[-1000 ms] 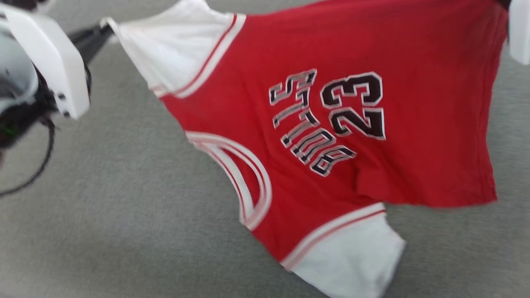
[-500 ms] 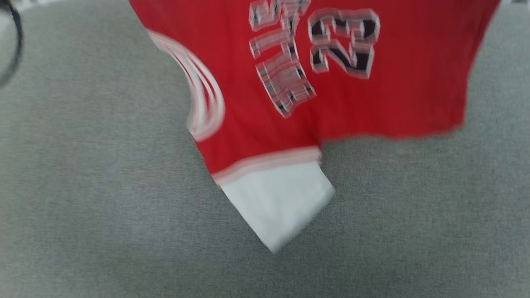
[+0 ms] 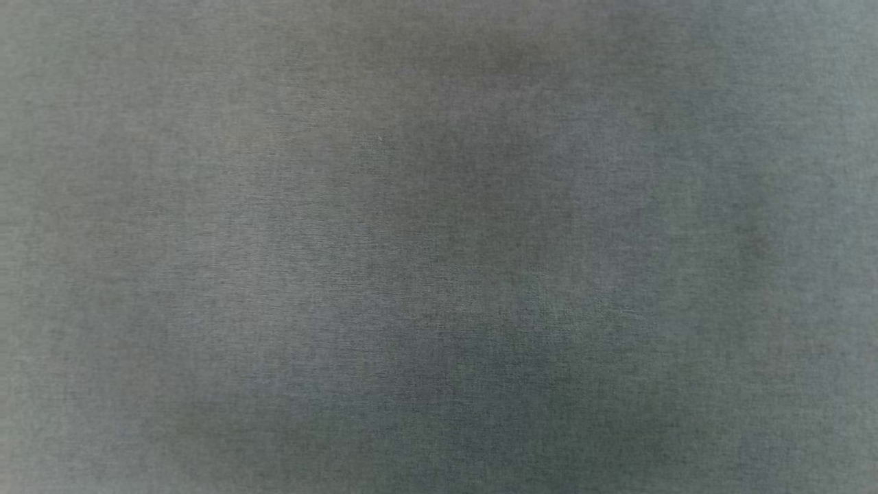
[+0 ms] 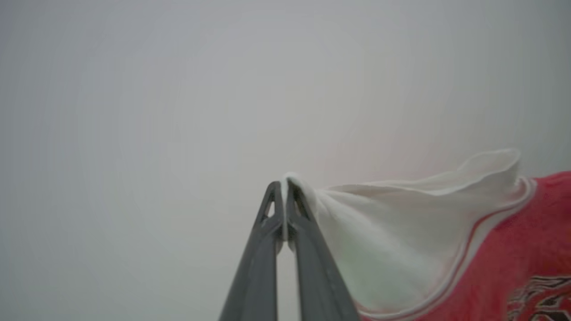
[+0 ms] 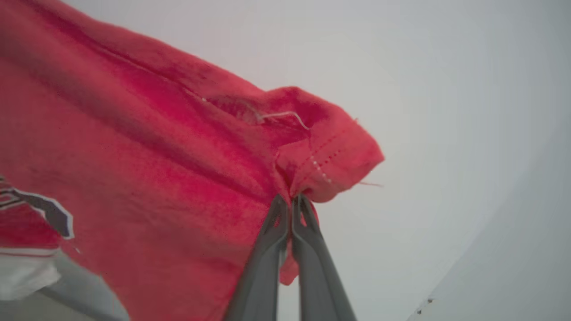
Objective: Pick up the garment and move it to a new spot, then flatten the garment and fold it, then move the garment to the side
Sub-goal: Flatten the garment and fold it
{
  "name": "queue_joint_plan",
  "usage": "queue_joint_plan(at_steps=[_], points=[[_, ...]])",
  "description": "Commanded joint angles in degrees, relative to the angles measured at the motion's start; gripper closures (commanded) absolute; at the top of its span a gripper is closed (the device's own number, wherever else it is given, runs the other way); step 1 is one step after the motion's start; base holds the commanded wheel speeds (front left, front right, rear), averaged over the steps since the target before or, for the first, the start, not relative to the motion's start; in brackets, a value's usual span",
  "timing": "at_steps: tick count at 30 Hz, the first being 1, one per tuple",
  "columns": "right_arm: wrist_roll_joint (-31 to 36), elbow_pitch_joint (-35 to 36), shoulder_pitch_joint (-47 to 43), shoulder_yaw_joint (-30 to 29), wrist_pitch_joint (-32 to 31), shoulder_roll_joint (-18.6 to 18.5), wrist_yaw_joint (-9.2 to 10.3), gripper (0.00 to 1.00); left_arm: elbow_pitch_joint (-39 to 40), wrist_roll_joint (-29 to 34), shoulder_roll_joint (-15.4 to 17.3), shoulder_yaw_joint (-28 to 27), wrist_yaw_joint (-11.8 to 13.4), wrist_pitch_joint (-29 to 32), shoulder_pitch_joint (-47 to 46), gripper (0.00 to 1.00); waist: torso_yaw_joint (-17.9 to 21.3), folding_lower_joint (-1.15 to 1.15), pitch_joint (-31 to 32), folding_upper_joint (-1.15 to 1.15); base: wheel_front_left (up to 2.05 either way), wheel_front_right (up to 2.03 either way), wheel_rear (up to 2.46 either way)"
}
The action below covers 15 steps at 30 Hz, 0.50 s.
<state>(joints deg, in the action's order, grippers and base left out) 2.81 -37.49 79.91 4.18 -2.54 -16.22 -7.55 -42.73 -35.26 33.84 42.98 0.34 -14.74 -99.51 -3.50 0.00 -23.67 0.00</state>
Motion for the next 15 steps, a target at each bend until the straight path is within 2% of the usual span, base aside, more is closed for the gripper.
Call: queue_joint_plan(at_steps=[1, 3, 4, 5, 7, 12, 15], points=[[-0.14, -3.5, -2.83, 0.95, -0.84, 0.51, 0.12, 1.0, -1.44, 0.21, 0.2, 0.67, -2.3, -0.35, 3.96, 1.0, -0.17, 0.0, 0.44, 0.0, 0.0, 0.0, 0.0], [-1.85, -6.39, -4.81, 2.04, -2.15, 0.91, 0.12, 1.0, -3.03, -0.47, 0.08, 2.3, -4.74, -0.22, 7.84, 1.0, -0.39, 0.0, 0.93, 0.0, 0.0, 0.0, 0.0], [-1.85, -6.39, -4.81, 2.04, -2.15, 0.91, 0.12, 1.0, -3.03, -0.47, 0.08, 2.3, -4.74, -0.22, 7.84, 1.0, -0.39, 0.0, 0.93, 0.0, 0.0, 0.0, 0.0], [-3.42, -8.3, -7.34, 4.22, -3.2, 0.9, 0.12, 1.0, -4.27, -2.95, -0.25, 3.31, -6.32, 1.55, 12.12, 1.0, -0.81, 0.0, 1.44, 0.0, 0.0, 0.0, 0.0], [-4.66, -9.15, -9.07, 5.01, -3.68, 0.76, 0.12, 1.0, -4.68, -3.44, 0.14, 4.41, -6.87, 3.24, 14.74, 1.0, -0.99, 0.0, 1.72, 0.0, 0.0, 0.0, 0.0], [-11.76, -9.16, -17.72, 9.38, -6.15, -0.6, 0.12, 1.0, -2.87, -12.08, 0.65, 7.14, -7.74, 13.14, 27.69, 1.0, -1.72, 0.0, 2.99, 0.0, 0.0, 0.0, 0.0], [-16.32, -6.91, -22.81, 11.64, -8.68, -1.94, 0.12, 1.0, 2.07, -17.93, 2.95, 7.89, -7.72, 18.3, 34.54, 1.0, -1.84, 0.0, 3.5, 0.0, 0.0, 0.0, 0.0]])
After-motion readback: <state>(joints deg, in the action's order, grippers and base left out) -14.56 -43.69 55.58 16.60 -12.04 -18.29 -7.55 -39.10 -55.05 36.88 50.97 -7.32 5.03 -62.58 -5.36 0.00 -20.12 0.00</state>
